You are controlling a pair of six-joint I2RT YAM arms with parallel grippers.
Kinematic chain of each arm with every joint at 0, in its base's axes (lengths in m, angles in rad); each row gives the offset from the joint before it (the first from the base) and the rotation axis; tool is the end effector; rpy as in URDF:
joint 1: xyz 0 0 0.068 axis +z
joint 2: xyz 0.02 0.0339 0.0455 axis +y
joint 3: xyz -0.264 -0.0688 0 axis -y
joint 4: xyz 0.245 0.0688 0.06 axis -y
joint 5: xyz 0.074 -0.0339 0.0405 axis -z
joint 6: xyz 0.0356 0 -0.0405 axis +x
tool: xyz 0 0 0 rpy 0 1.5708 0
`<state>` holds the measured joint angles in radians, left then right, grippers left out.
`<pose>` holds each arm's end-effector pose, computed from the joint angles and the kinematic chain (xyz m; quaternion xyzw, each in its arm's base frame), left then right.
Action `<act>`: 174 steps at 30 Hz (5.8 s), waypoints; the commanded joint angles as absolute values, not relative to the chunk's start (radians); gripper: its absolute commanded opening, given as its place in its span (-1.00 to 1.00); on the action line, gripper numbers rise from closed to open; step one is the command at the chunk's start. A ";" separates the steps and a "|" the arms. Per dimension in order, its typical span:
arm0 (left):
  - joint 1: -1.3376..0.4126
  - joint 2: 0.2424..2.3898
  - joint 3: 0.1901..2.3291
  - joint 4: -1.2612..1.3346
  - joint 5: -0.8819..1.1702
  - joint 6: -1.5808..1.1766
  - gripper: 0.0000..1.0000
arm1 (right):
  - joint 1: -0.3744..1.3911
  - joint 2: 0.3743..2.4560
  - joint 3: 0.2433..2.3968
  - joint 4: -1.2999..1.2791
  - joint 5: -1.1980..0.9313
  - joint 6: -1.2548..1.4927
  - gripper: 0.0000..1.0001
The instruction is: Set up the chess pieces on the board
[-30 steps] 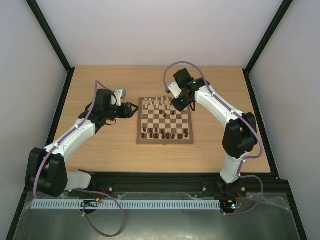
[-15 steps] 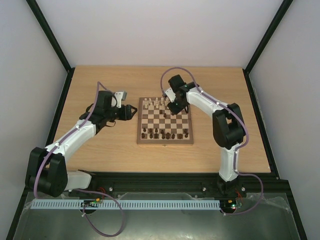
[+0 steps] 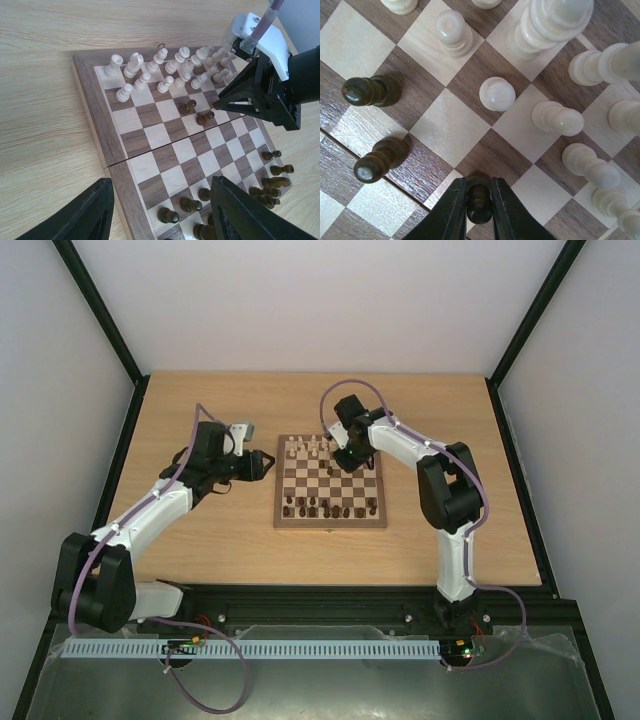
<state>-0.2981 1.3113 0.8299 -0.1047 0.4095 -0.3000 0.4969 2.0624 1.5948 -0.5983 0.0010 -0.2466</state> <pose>0.2693 -0.0976 0.2494 0.0953 0.8629 -0.3076 0.3895 0.3898 0.2113 0.1934 -0.3516 0.9022 0.0307 0.2479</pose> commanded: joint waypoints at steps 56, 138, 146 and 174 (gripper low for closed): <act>-0.301 1.356 0.838 -0.107 0.448 -0.311 0.09 | 0.512 1.734 1.125 -0.552 -0.123 -0.308 -0.72; -0.606 0.943 0.672 -0.131 -0.051 -0.164 0.98 | 0.579 1.777 1.348 -0.649 -0.157 -0.311 -0.85; -0.606 0.956 0.675 -0.132 -0.049 -0.164 0.98 | 0.595 1.764 1.276 -0.626 -0.134 -0.318 -0.85; -0.606 0.976 0.681 -0.136 -0.049 -0.164 0.98 | 0.604 1.776 1.218 -0.595 -0.100 -0.309 -0.72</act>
